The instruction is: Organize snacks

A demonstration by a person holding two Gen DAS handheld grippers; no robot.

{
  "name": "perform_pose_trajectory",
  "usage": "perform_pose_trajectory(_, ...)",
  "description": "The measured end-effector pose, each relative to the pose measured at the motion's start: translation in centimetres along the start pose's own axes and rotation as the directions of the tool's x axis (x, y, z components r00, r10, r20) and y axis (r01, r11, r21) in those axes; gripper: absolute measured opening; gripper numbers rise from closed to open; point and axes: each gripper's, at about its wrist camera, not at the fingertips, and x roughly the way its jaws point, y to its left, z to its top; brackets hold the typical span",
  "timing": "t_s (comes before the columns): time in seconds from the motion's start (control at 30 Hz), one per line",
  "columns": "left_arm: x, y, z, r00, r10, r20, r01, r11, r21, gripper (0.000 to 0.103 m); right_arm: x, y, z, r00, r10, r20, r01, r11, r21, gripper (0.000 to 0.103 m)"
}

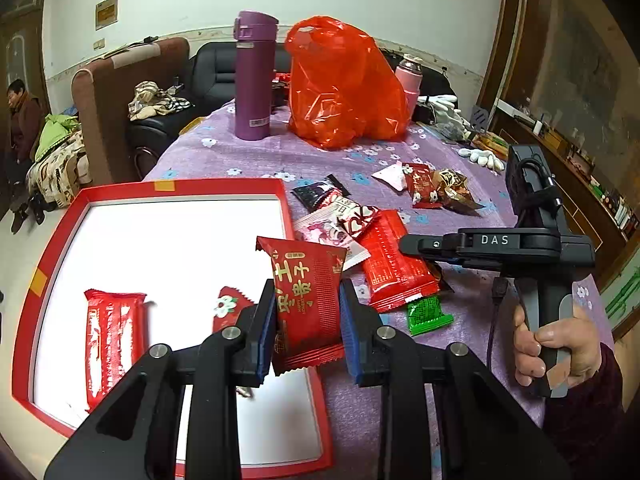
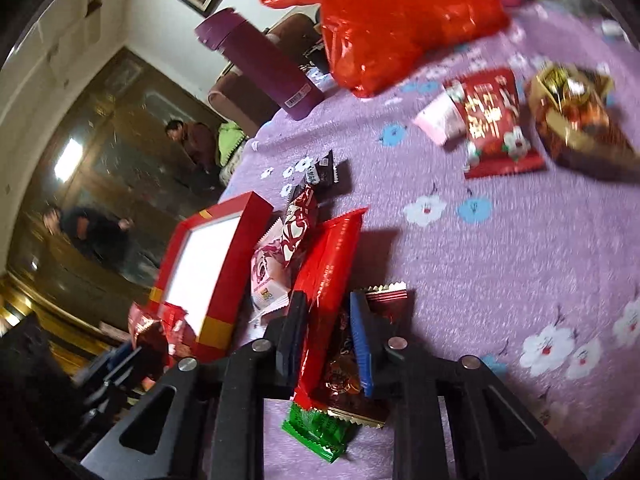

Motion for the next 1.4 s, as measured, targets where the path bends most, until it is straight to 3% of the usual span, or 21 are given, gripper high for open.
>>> perform_pose_trajectory(0.27, -0.5, 1.2, -0.4, 1.000, 0.000, 0.007, 0.001, 1.000, -0.022, 0.026, 2.3, 1.9, 0.1, 0.999, 0.006, -0.039, -0.006, 1.000, -0.014, 0.028)
perform_pose_trajectory(0.37, -0.7, 1.8, -0.5, 1.000, 0.002, 0.009, -0.002, 0.999, -0.033, 0.026, 3.4, 1.5, 0.0, 0.996, 0.058, -0.062, -0.055, 0.998, 0.037, 0.027)
perform_pose_trajectory(0.57, -0.9, 3.1, -0.8, 1.000, 0.013, 0.013, -0.013, 0.999, -0.053, 0.026, 2.1, -0.5, -0.6, 0.989, 0.145, 0.015, -0.146, 0.978, 0.151, 0.018)
perform_pose_trajectory(0.77, -0.9, 4.2, -1.0, 1.000, 0.017, 0.021, -0.016, 0.997, -0.073, 0.026, -0.5, -2.6, -0.9, 0.946, 0.300, 0.120, -0.320, 0.920, 0.226, 0.013)
perform_pose_trajectory(0.8, -0.9, 4.4, -1.0, 1.000, 0.018, 0.020, -0.016, 0.997, -0.075, 0.026, -0.5, -2.6, -0.9, 0.958, 0.268, 0.106, -0.285, 0.931, 0.226, 0.013)
perform_pose_trajectory(0.83, -0.9, 4.6, -1.1, 1.000, 0.015, 0.020, -0.014, 0.997, -0.081, 0.026, -0.2, -2.4, -0.8, 0.980, 0.185, 0.075, -0.197, 0.955, 0.220, 0.014)
perform_pose_trajectory(0.87, -0.9, 4.7, -1.1, 1.000, 0.013, 0.021, -0.011, 0.996, -0.083, 0.026, 0.0, -2.3, -0.8, 0.986, 0.152, 0.067, -0.163, 0.962, 0.218, 0.017)
perform_pose_trajectory(0.97, -0.9, 5.1, -1.2, 1.000, 0.018, 0.019, -0.016, 0.996, -0.084, 0.026, 1.1, -1.1, -0.9, 0.982, 0.182, 0.045, -0.188, 0.961, 0.204, 0.017)
perform_pose_trajectory(1.1, -1.1, 5.6, -1.4, 0.999, 0.023, 0.023, -0.021, 0.996, -0.091, 0.026, 1.4, 1.3, -0.3, 0.998, 0.060, 0.032, -0.064, 0.991, 0.119, 0.021)
perform_pose_trajectory(1.17, -1.2, 5.8, -1.4, 0.999, 0.024, 0.024, -0.021, 0.995, -0.097, 0.026, 2.0, 1.9, 0.1, 0.999, 0.035, 0.010, -0.035, 0.993, 0.115, 0.036)
perform_pose_trajectory(1.23, -1.4, 6.2, -1.5, 0.999, 0.025, 0.027, -0.022, 0.994, -0.102, 0.026, 3.1, 2.3, 0.4, 0.999, 0.015, -0.032, -0.012, 0.994, 0.112, 0.042)
perform_pose_trajectory(1.33, -1.5, 6.6, -1.5, 0.999, 0.028, 0.027, -0.025, 0.994, -0.106, 0.026, 3.4, 2.9, 0.7, 0.999, 0.007, -0.032, -0.004, 0.994, 0.106, 0.044)
perform_pose_trajectory(1.4, -1.5, 6.8, -1.5, 0.999, 0.028, 0.028, -0.025, 0.994, -0.108, 0.026, 3.7, 2.6, 0.5, 1.000, 0.004, -0.023, -0.001, 0.994, 0.112, 0.040)
